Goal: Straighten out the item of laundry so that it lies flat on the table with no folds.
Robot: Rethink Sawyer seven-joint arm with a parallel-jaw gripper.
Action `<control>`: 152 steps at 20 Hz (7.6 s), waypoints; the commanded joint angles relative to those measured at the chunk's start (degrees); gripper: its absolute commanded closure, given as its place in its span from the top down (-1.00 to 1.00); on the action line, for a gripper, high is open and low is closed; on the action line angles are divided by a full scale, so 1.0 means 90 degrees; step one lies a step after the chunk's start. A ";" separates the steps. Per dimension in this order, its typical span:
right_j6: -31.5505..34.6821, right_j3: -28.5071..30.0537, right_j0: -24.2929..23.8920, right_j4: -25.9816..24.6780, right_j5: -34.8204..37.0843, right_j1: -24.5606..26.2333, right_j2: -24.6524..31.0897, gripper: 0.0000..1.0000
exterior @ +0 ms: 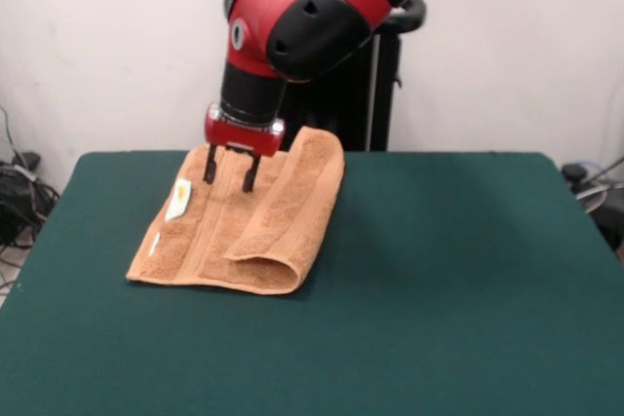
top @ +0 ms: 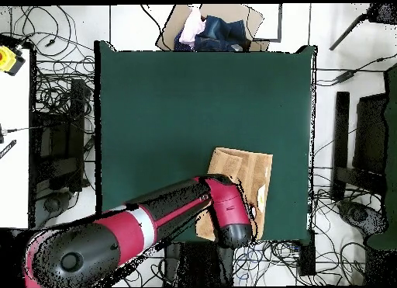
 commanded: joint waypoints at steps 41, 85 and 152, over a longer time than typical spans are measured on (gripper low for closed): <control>-0.1098 0.0504 -0.0242 0.1156 -0.0076 -0.0579 0.1794 1.00; -0.1614 0.0200 -0.0044 0.2529 0.0825 -0.0236 0.2020 1.00; -0.1288 0.2038 -0.1847 0.0974 0.3201 -0.2744 0.4932 1.00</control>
